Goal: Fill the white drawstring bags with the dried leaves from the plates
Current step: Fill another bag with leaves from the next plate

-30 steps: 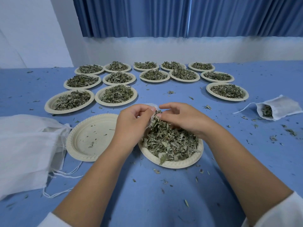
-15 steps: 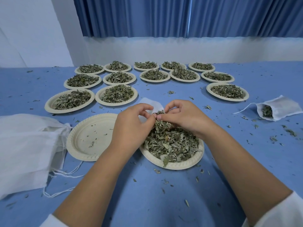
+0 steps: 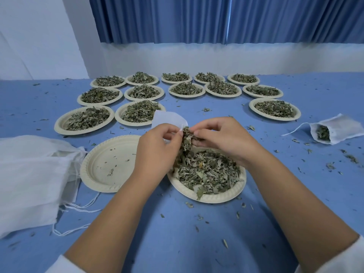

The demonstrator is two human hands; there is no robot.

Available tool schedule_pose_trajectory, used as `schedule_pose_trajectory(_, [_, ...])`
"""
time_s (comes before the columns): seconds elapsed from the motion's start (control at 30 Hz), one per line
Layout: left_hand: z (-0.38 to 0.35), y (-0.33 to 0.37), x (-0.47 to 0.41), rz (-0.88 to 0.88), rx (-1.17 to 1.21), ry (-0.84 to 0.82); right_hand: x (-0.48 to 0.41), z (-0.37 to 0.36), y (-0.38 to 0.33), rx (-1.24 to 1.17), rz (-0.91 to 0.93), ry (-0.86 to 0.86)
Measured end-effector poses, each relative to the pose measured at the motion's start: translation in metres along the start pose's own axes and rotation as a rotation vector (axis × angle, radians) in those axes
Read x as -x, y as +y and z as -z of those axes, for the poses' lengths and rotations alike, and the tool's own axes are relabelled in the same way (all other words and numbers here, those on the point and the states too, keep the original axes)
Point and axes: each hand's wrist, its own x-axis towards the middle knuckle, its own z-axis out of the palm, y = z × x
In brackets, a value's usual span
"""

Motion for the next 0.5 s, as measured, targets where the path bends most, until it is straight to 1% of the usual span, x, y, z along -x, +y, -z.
schedule_pose_trajectory(0.1, [0.000, 0.001, -0.001, 0.058, 0.113, -0.022, 0.002, 0.002, -0.002, -0.106, -0.018, -0.024])
schedule_pose_trajectory(0.17, [0.001, 0.004, -0.001, 0.061, 0.173, -0.037, 0.001, 0.001, 0.000, -0.124, -0.028, -0.015])
schedule_pose_trajectory(0.3, [0.002, 0.009, 0.001, 0.046, 0.255, -0.053, -0.005, -0.001, 0.008, 0.096, 0.006, 0.054])
schedule_pose_trajectory(0.33, [0.003, 0.010, 0.001, 0.047, 0.265, -0.062, -0.006, -0.002, 0.009, 0.108, -0.009, 0.033])
schedule_pose_trajectory(0.43, [0.004, 0.011, 0.002, 0.061, 0.279, -0.080, -0.006, -0.002, 0.011, 0.003, -0.084, -0.084])
schedule_pose_trajectory(0.5, [0.004, 0.011, 0.002, 0.061, 0.264, -0.066, -0.006, -0.003, 0.012, -0.013, -0.077, -0.120])
